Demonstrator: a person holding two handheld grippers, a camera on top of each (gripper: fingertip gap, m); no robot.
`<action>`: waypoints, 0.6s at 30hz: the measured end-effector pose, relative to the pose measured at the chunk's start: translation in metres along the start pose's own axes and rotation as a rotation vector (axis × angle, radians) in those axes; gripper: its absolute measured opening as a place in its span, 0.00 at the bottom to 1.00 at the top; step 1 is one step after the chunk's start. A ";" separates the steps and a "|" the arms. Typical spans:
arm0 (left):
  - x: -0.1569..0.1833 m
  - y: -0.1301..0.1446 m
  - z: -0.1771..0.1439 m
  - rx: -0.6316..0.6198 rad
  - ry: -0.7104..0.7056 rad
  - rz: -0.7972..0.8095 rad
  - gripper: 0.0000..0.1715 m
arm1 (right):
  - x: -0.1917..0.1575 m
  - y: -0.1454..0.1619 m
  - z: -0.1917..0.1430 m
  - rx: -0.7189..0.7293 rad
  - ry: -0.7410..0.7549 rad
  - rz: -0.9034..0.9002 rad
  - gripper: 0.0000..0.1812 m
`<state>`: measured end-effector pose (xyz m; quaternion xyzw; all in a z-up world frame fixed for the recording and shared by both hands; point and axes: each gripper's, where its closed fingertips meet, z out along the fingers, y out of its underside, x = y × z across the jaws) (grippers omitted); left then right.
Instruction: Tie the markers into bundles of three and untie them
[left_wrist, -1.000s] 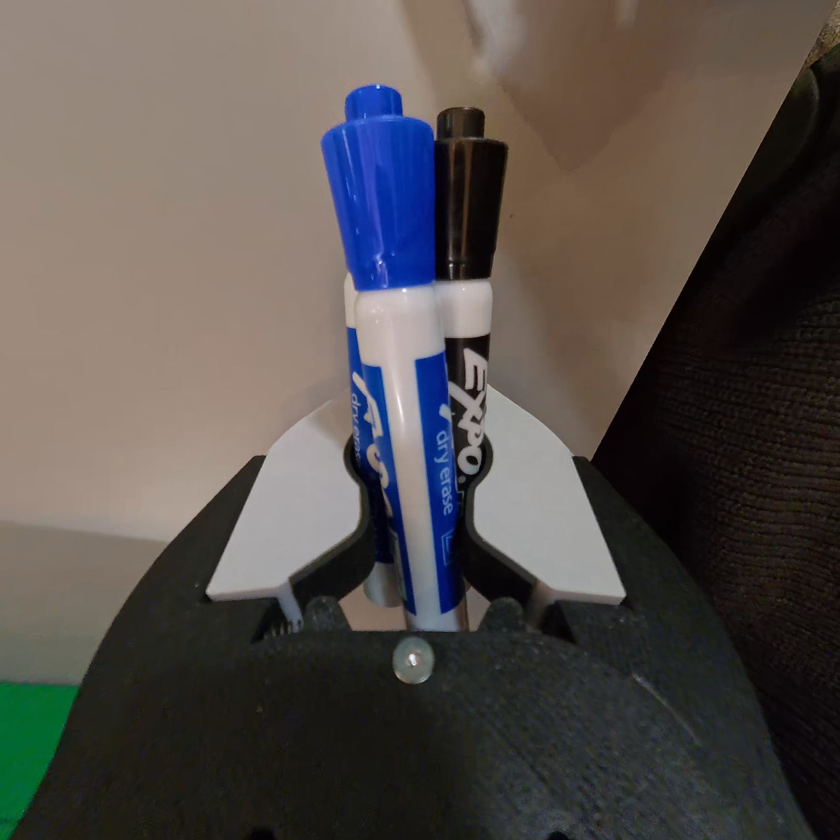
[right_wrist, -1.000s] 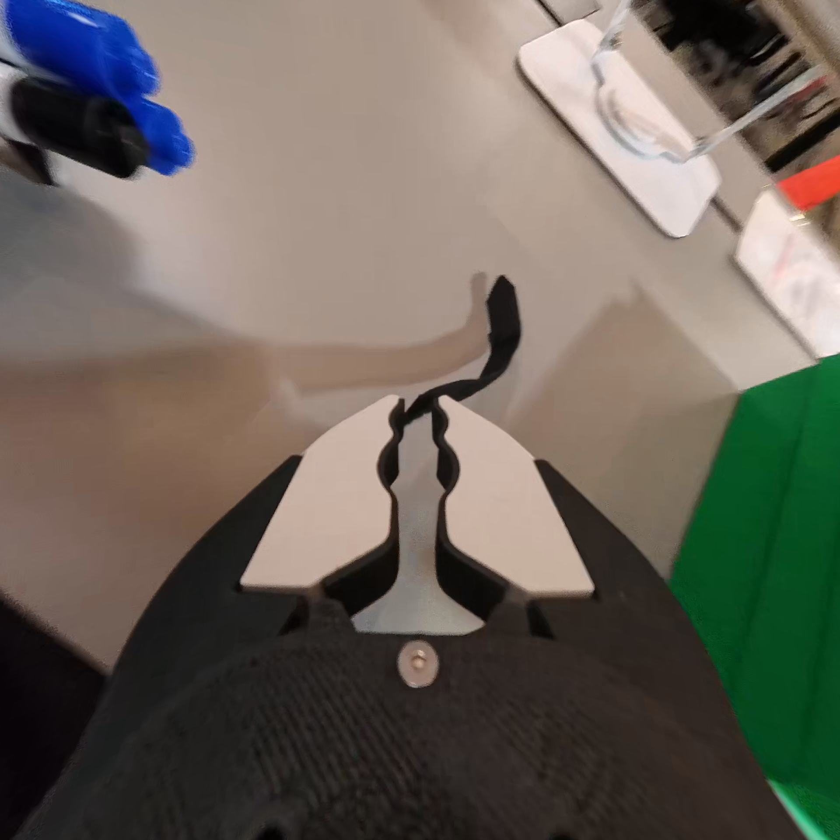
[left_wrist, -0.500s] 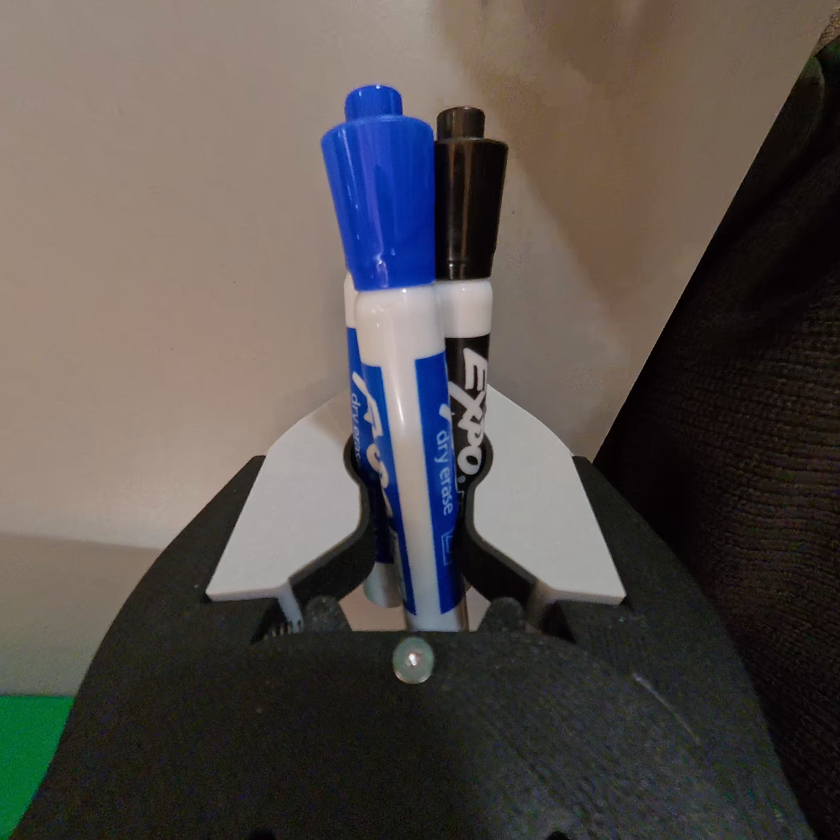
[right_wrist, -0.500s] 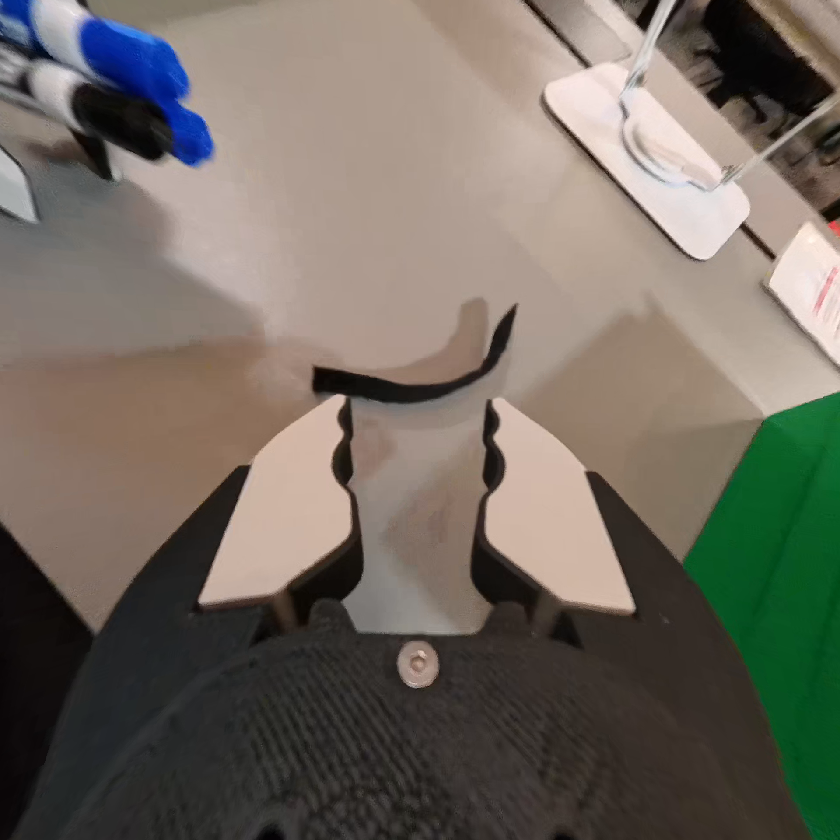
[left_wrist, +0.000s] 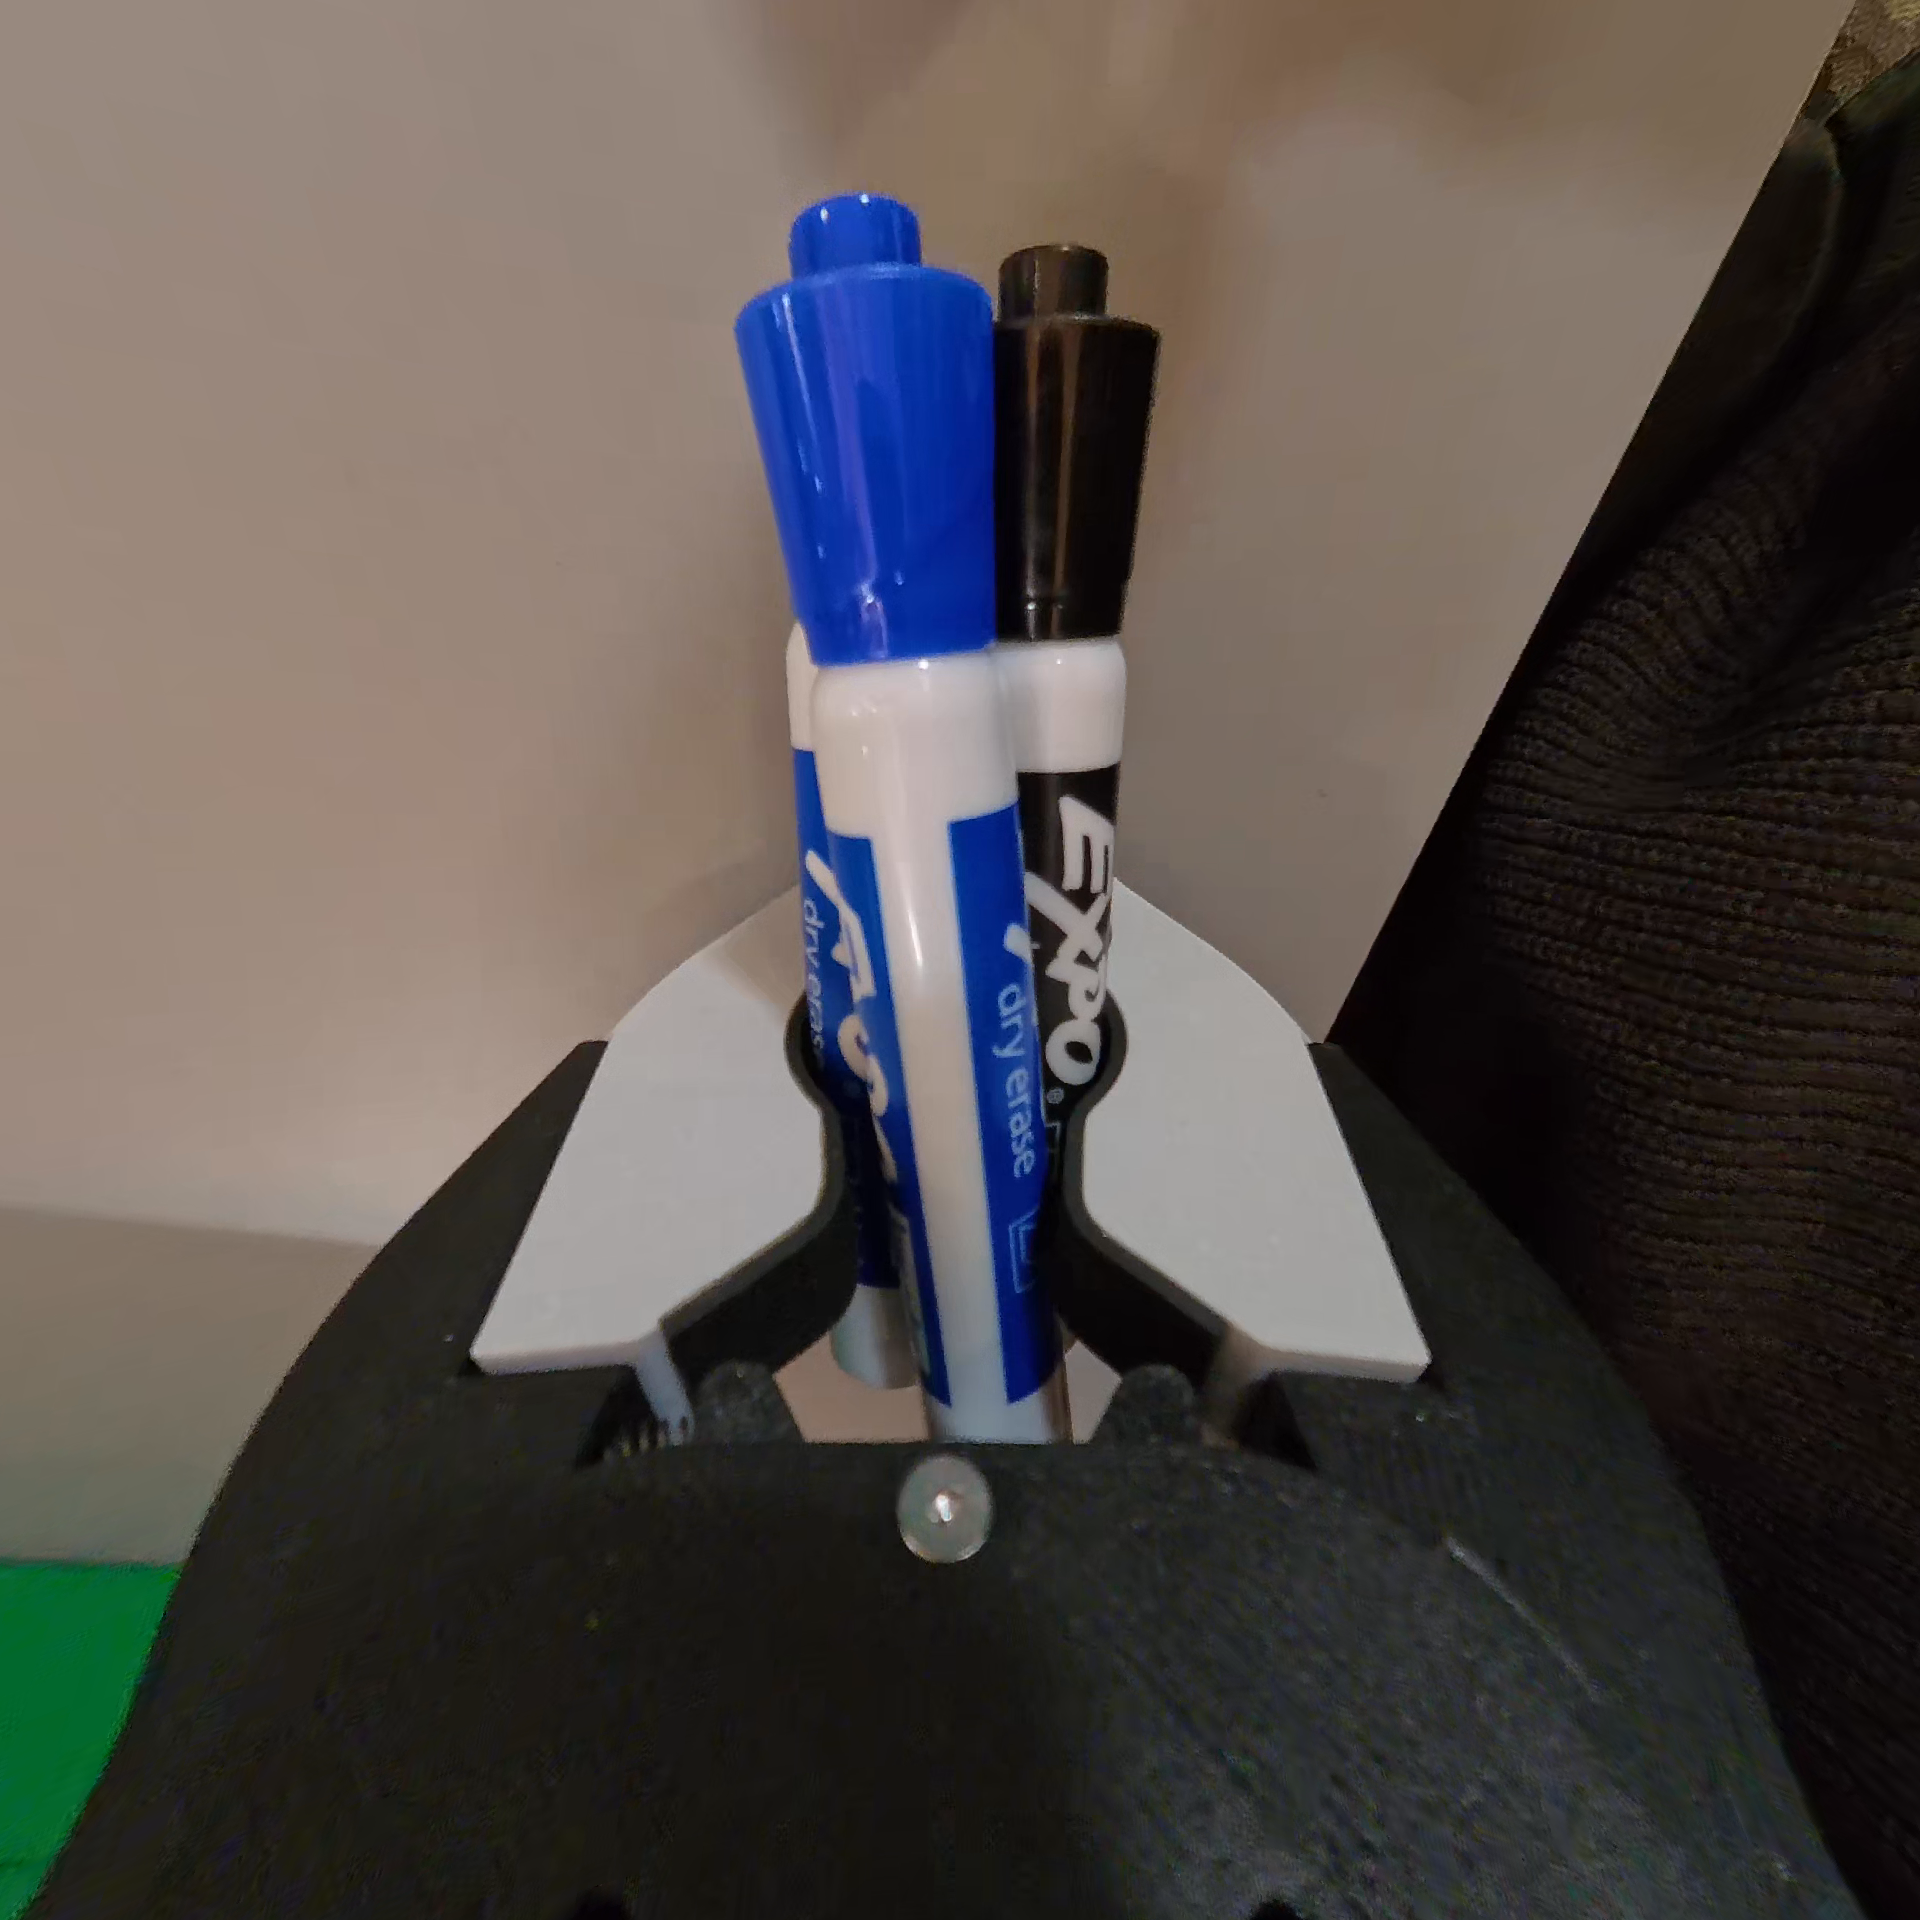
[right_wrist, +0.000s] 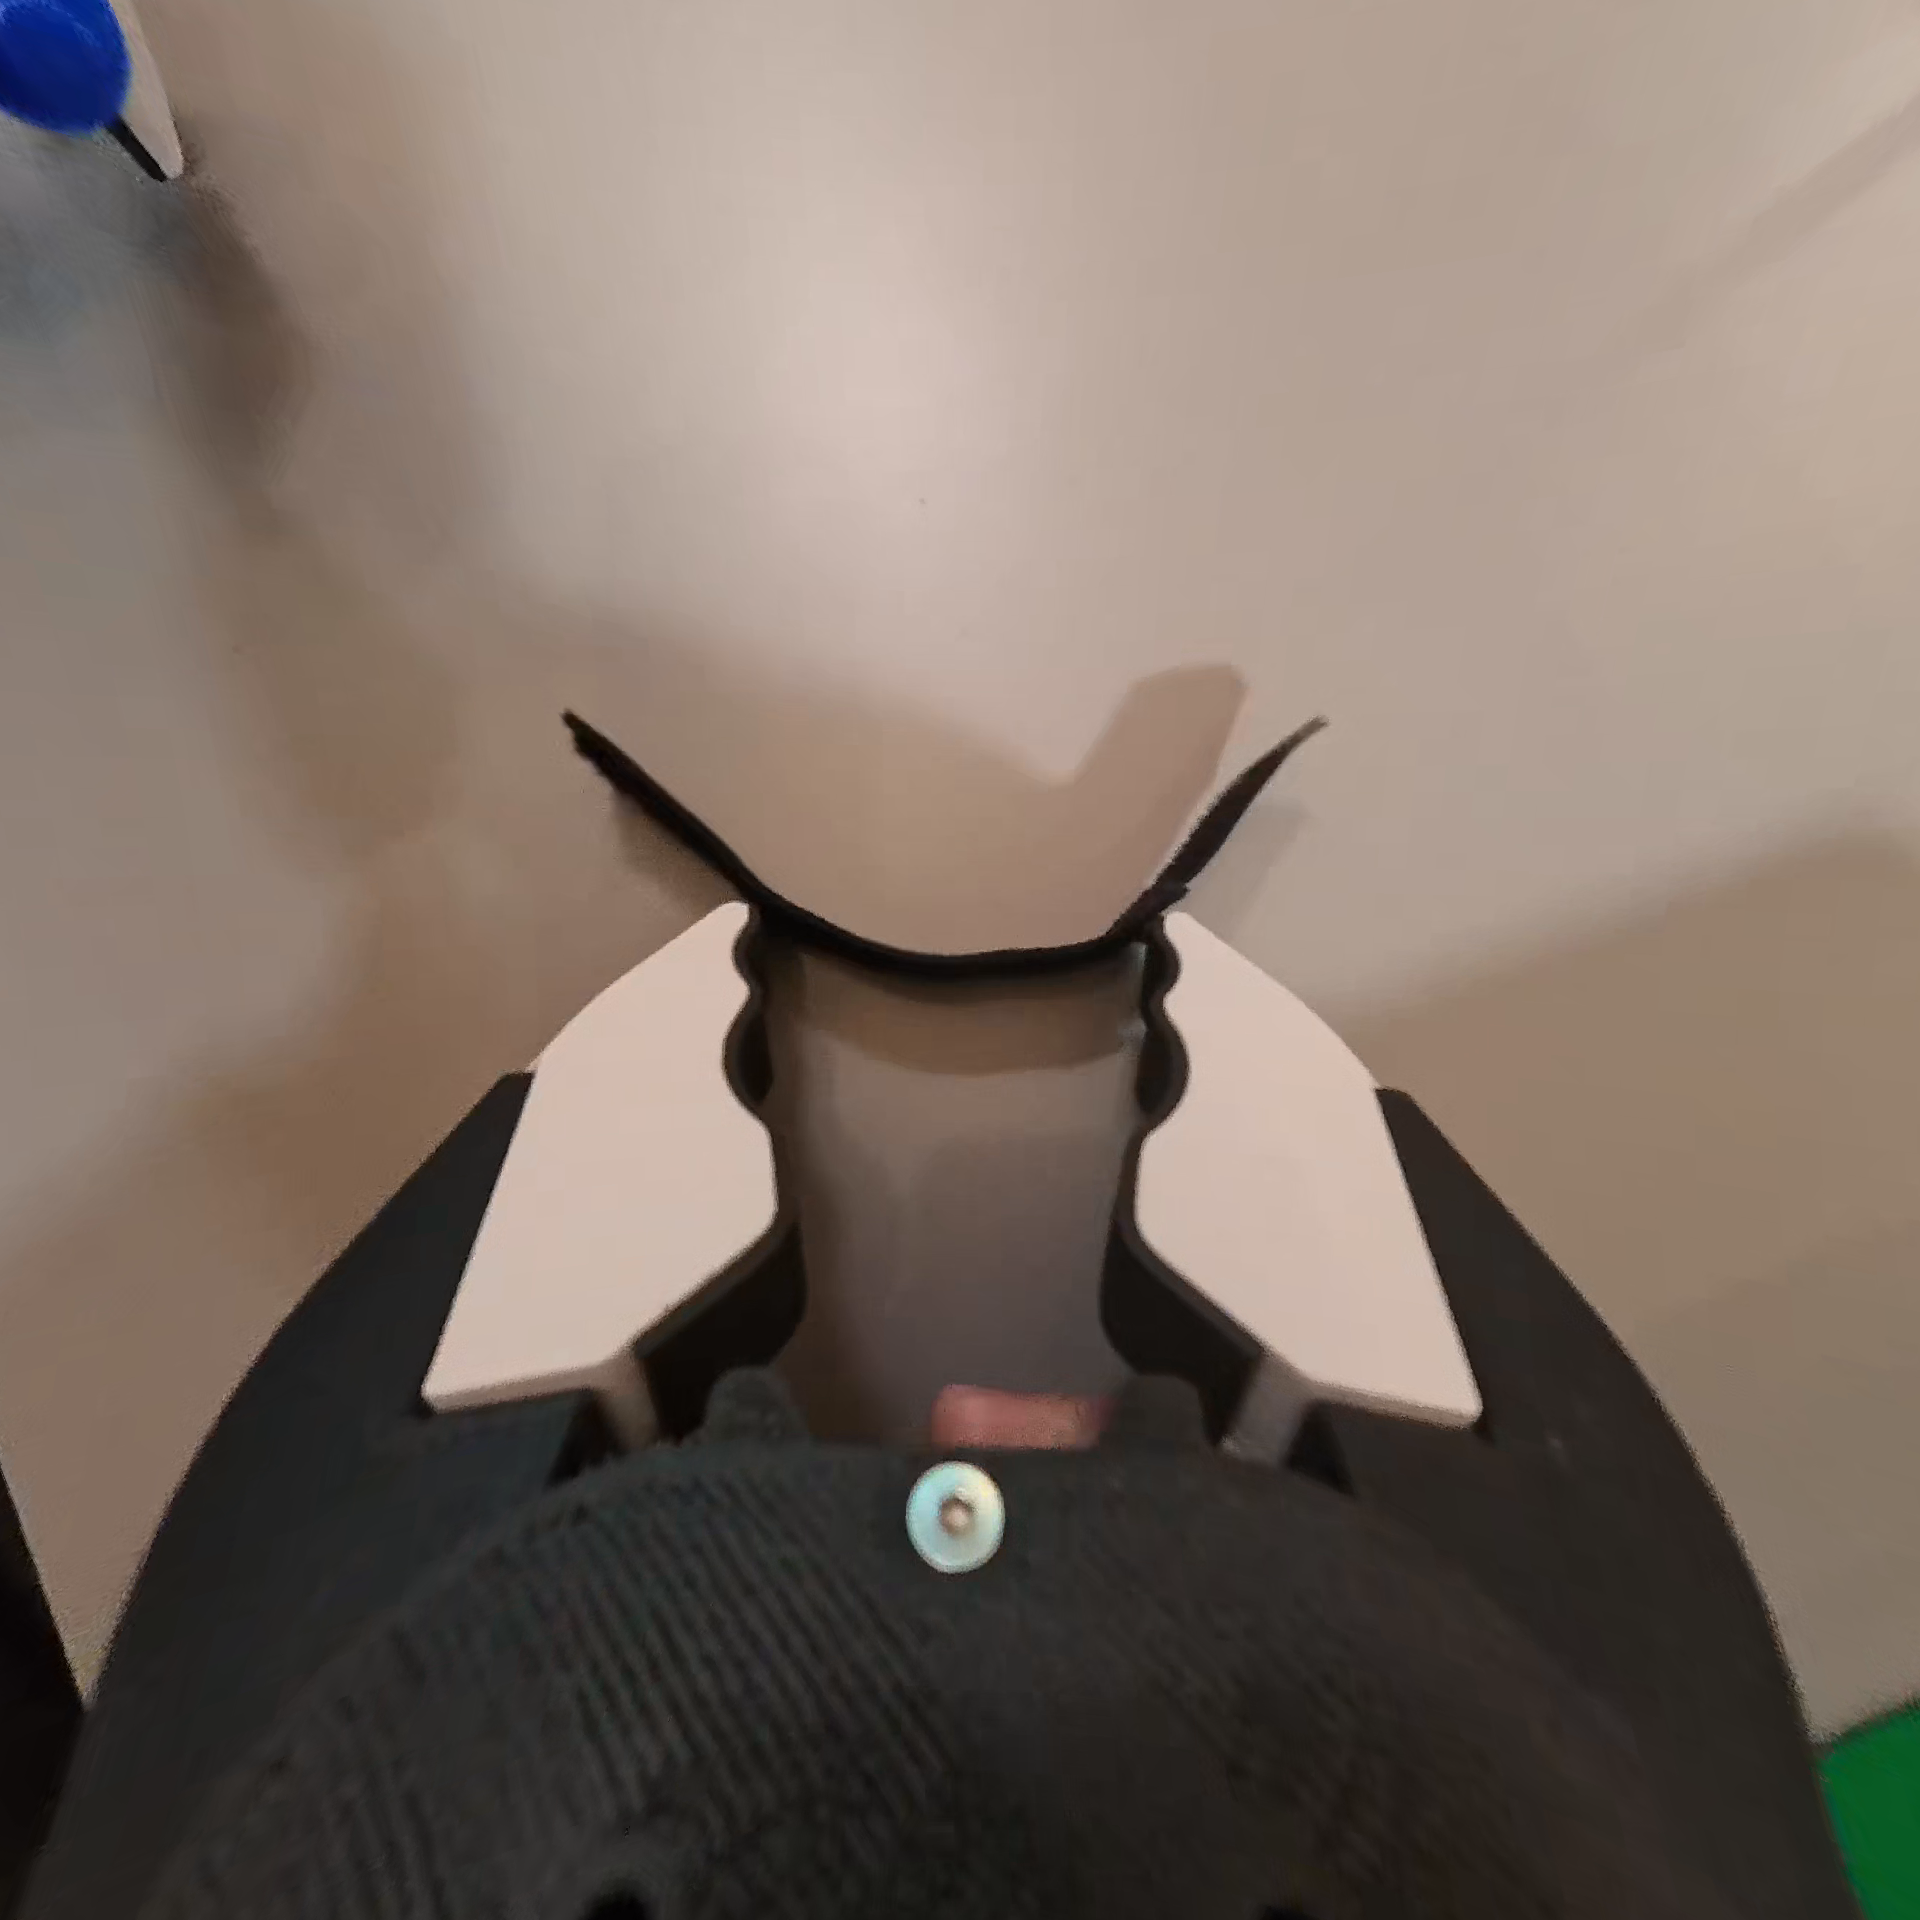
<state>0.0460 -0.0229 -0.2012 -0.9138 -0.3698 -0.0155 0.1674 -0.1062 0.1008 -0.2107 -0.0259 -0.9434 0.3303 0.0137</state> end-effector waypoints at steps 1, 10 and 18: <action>0.000 0.001 -0.001 0.001 0.001 -0.001 0.27 | -0.001 0.001 -0.001 0.019 -0.001 -0.003 0.39; -0.001 0.006 -0.002 0.005 -0.002 -0.011 0.27 | 0.001 0.002 -0.001 0.041 0.034 0.040 0.41; -0.001 0.004 -0.005 0.008 -0.009 0.001 0.27 | -0.004 0.004 -0.004 0.036 0.071 0.082 0.36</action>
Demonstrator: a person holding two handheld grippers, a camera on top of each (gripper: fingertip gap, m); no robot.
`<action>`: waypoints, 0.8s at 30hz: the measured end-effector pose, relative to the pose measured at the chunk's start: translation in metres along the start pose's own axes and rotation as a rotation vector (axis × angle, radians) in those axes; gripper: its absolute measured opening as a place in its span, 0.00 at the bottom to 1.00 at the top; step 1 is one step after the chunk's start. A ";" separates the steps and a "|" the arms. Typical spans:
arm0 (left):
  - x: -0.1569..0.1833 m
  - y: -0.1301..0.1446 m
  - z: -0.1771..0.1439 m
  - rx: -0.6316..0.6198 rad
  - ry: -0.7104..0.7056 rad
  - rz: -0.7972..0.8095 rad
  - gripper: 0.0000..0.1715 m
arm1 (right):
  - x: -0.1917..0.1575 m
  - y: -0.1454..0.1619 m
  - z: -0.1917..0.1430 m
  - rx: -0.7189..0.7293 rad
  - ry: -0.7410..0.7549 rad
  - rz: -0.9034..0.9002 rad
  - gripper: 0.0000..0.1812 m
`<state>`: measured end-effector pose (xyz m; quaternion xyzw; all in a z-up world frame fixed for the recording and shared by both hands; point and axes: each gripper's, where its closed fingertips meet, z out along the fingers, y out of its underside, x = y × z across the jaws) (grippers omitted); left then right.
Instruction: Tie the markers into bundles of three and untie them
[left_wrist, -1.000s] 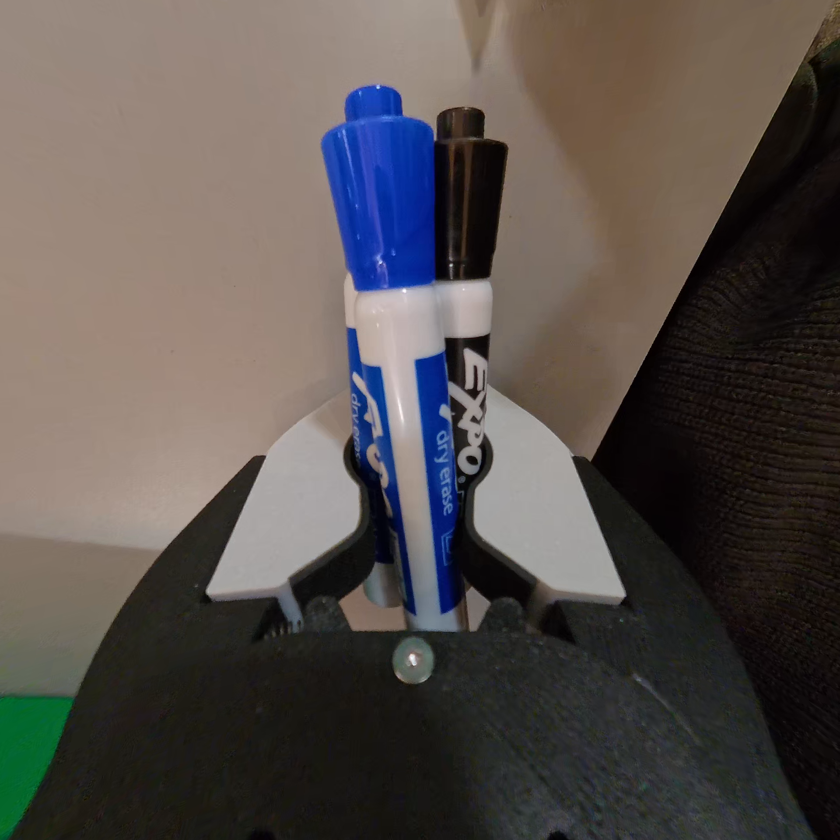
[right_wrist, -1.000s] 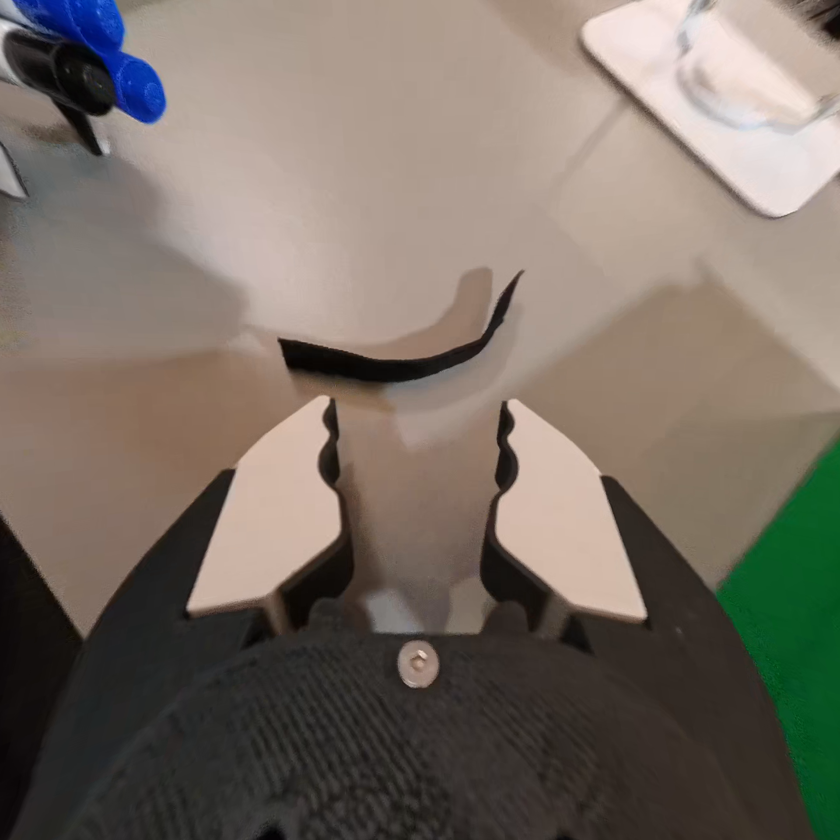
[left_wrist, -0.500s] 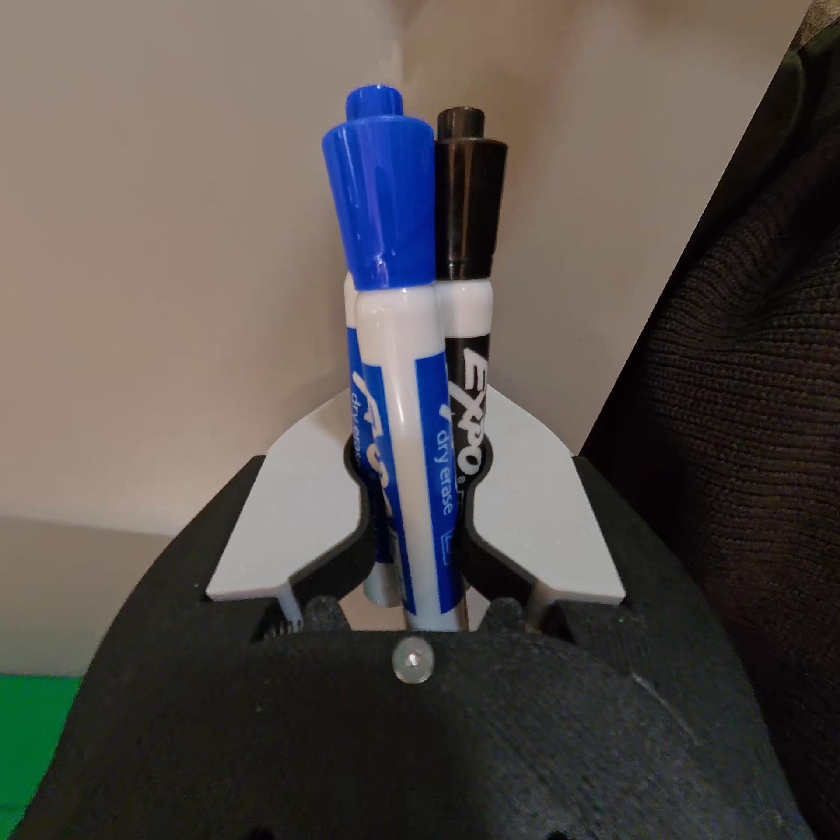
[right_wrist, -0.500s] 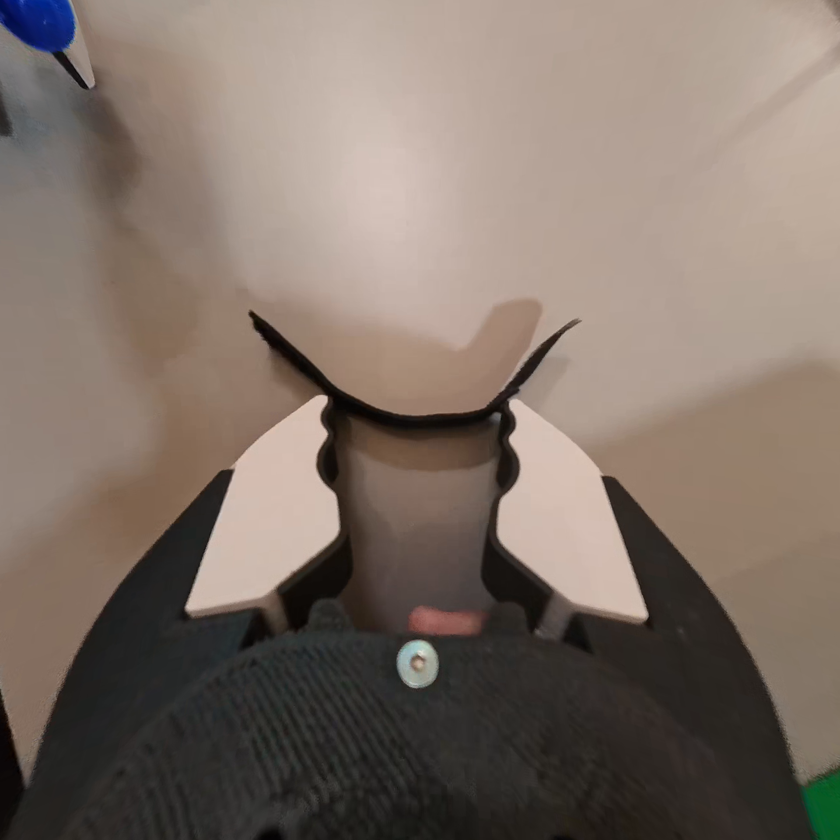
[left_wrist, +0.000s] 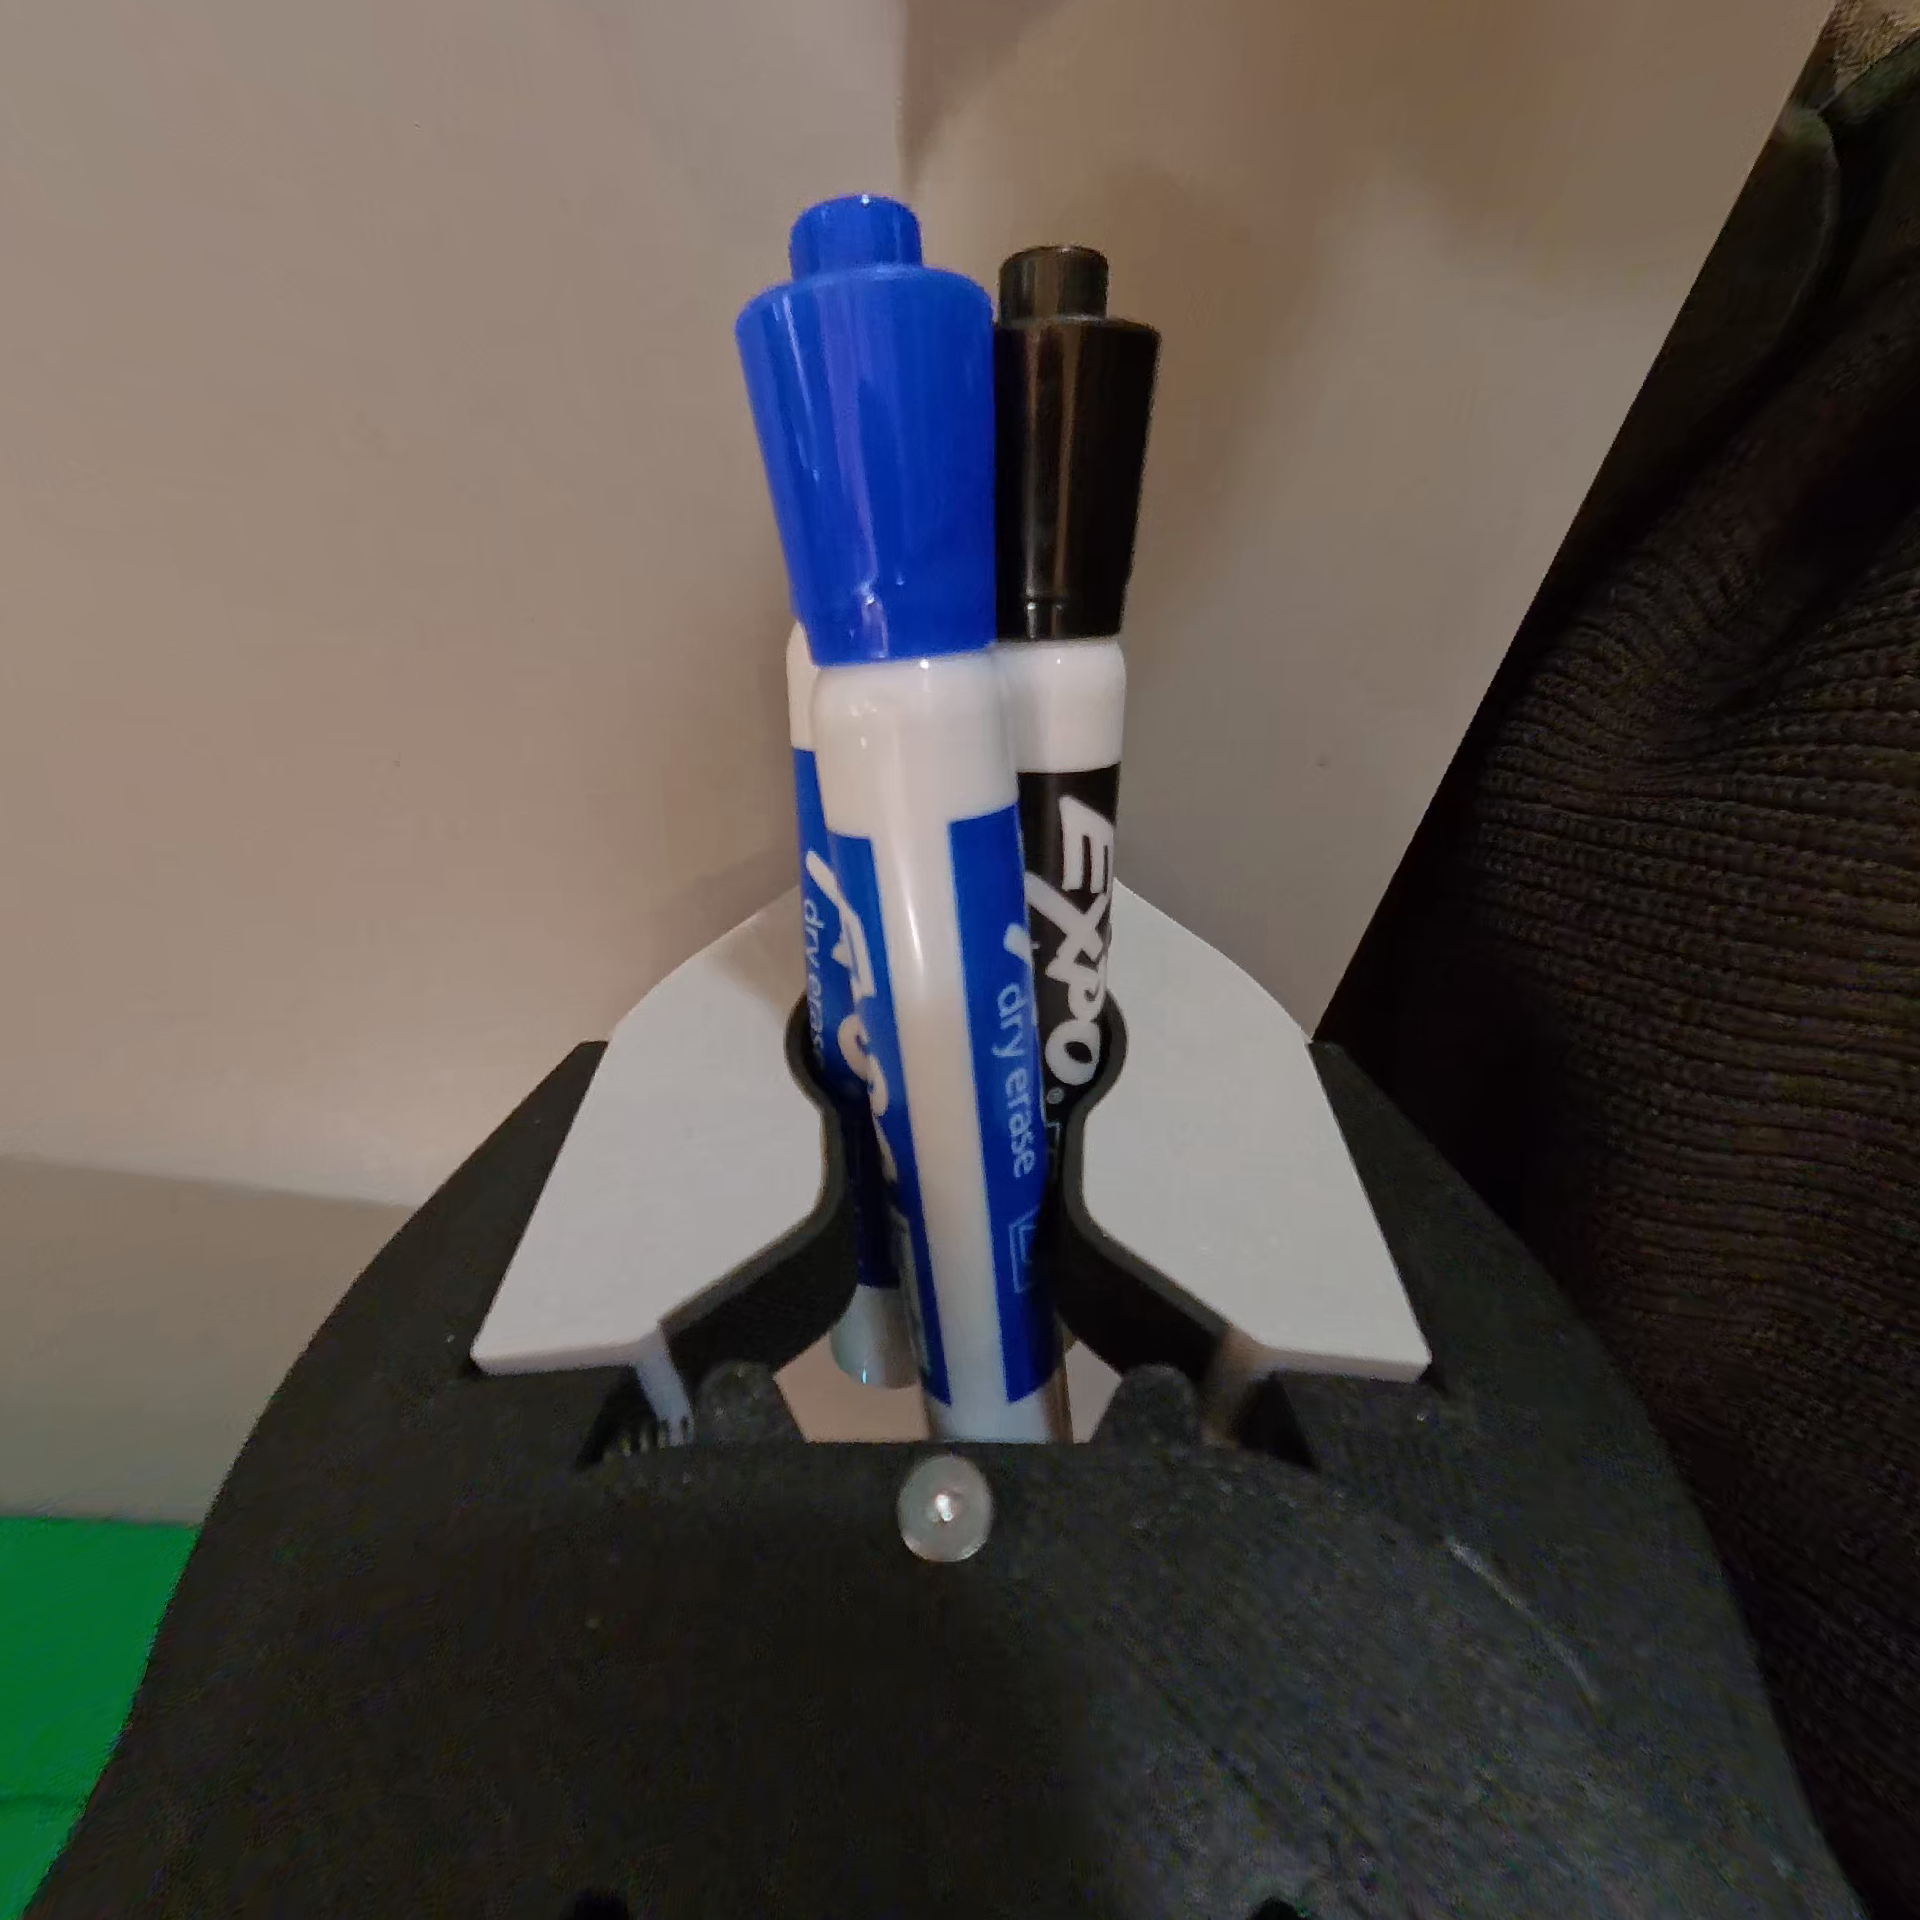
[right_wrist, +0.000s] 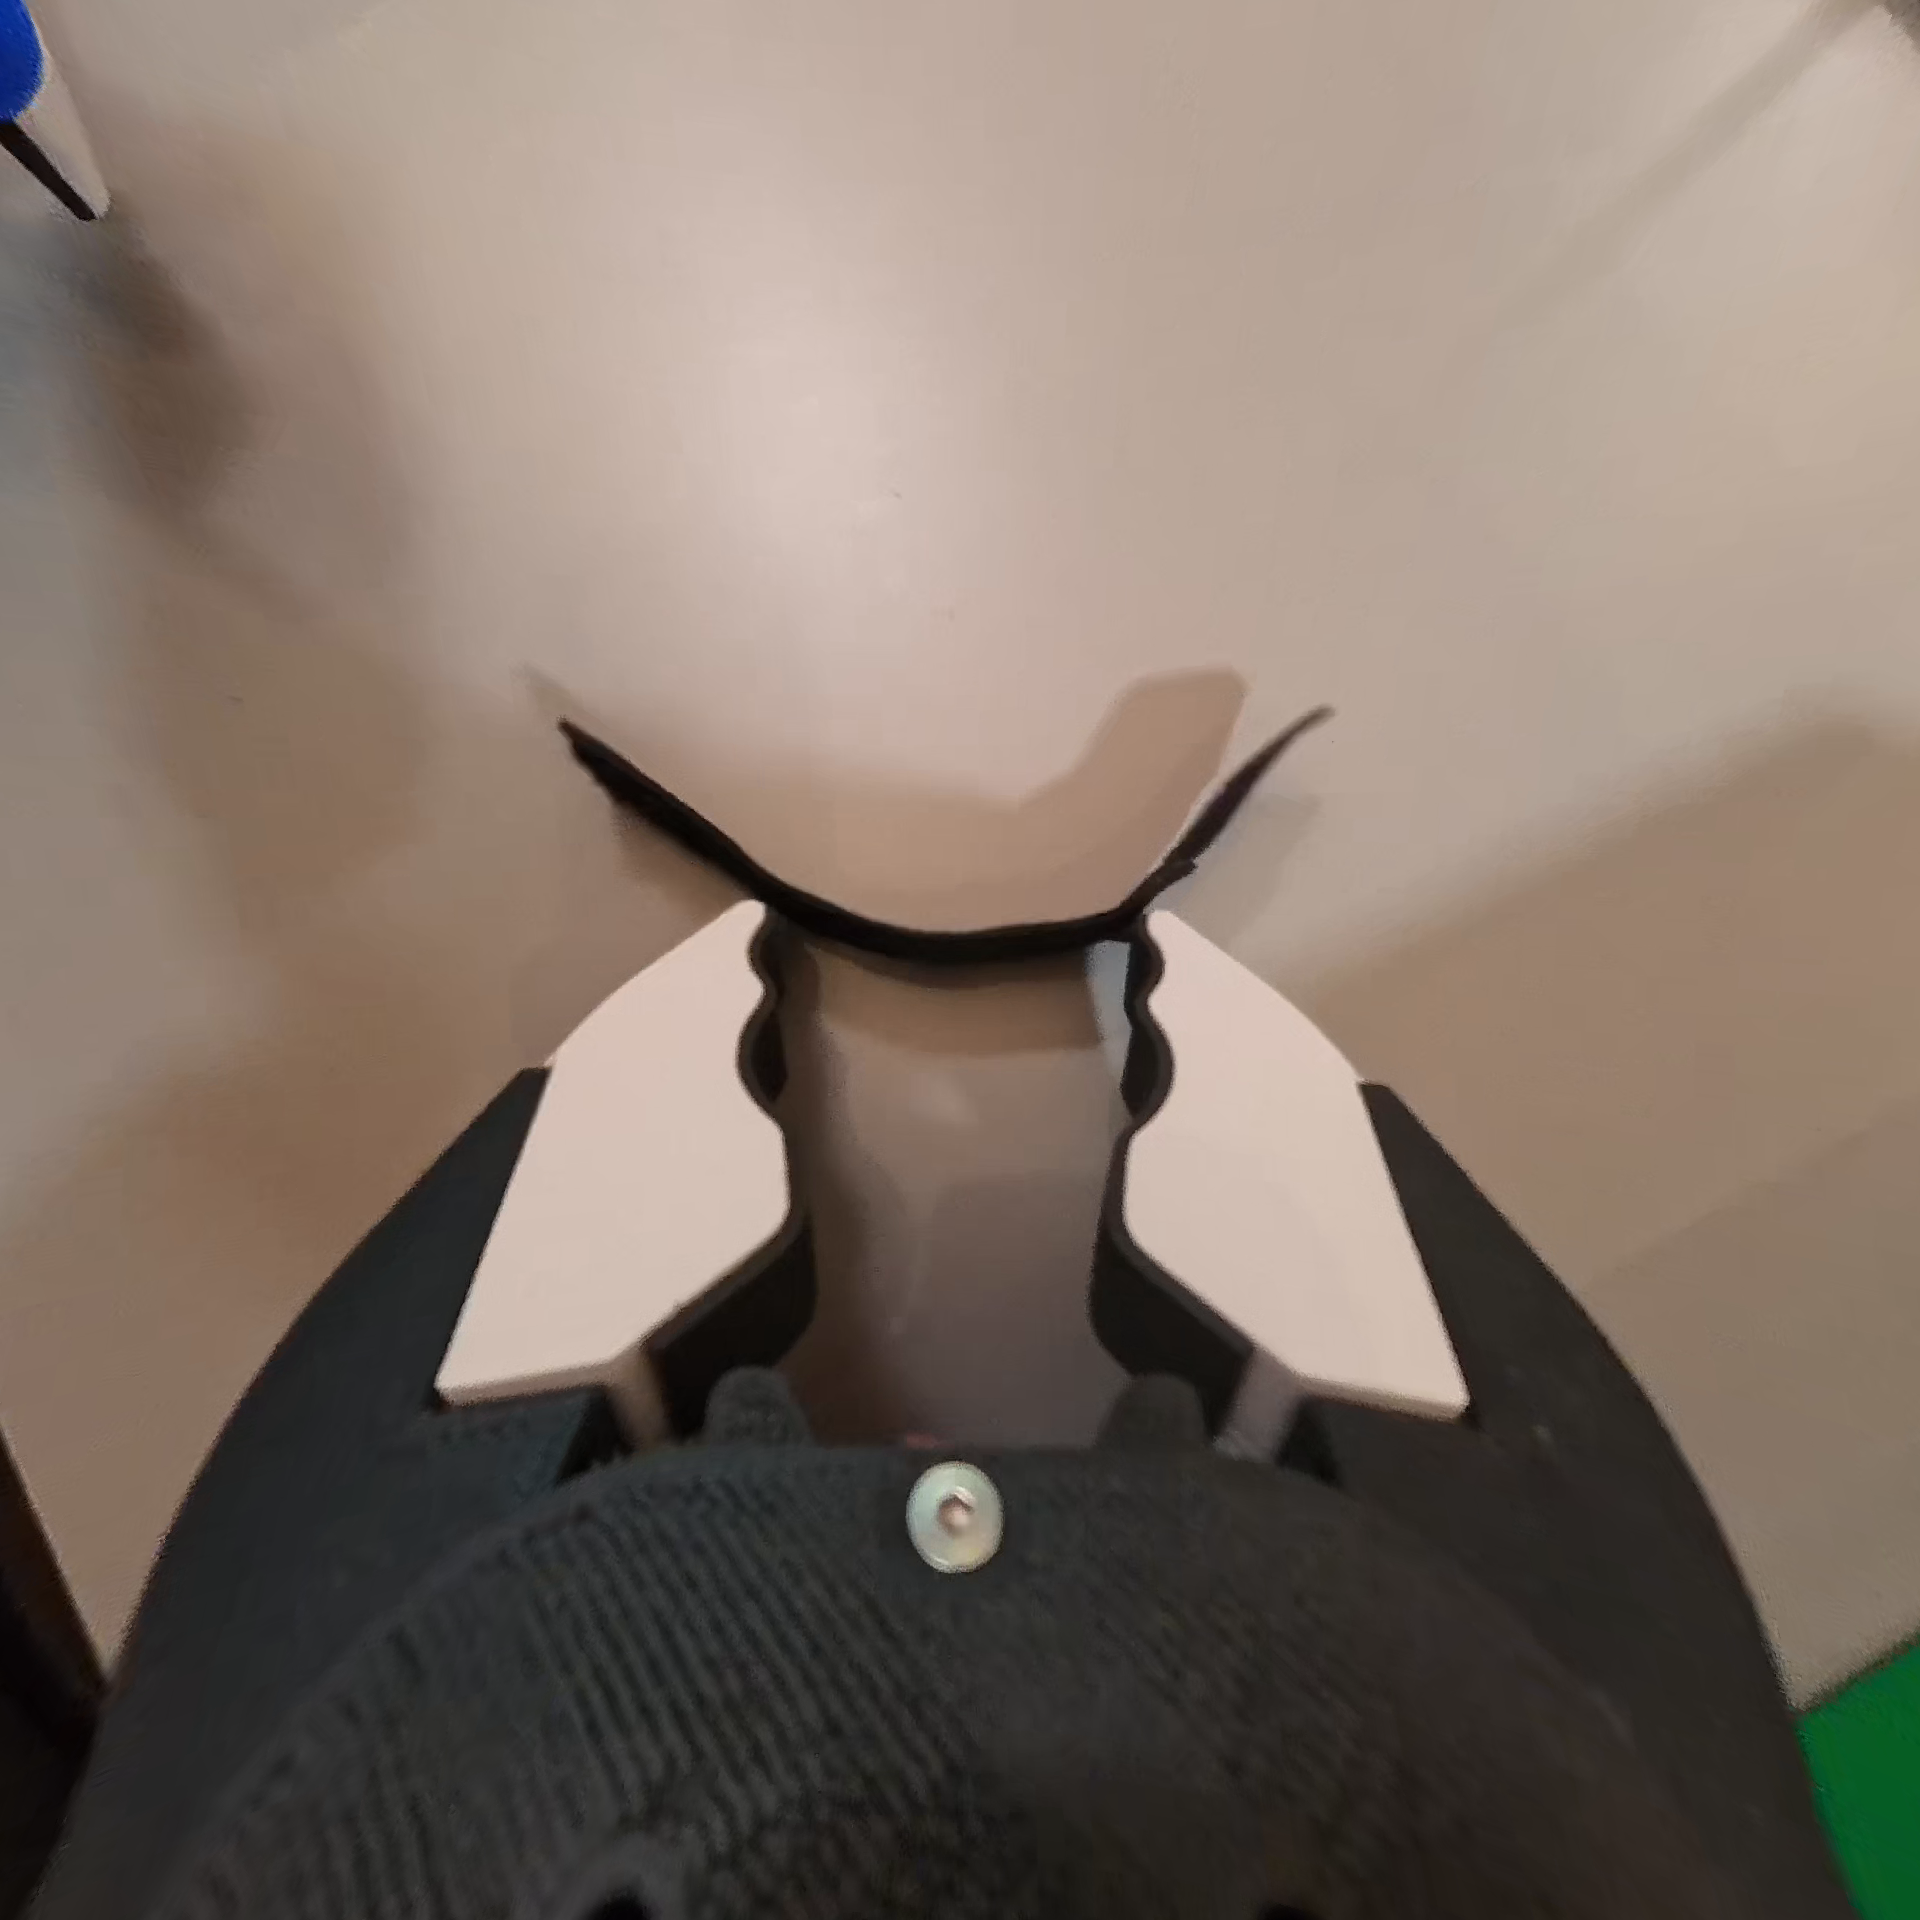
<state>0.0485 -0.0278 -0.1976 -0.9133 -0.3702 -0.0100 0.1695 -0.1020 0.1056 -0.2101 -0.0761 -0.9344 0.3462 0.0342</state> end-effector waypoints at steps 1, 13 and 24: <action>0.000 -0.001 -0.001 0.000 -0.002 0.005 0.27 | -0.001 0.001 -0.001 -0.014 0.000 0.000 0.34; -0.002 -0.019 -0.005 0.009 0.002 0.068 0.27 | -0.012 0.017 -0.018 -0.022 0.042 0.152 0.25; 0.002 -0.035 0.006 -0.018 0.033 0.131 0.27 | -0.036 0.018 -0.018 0.016 0.111 0.086 0.35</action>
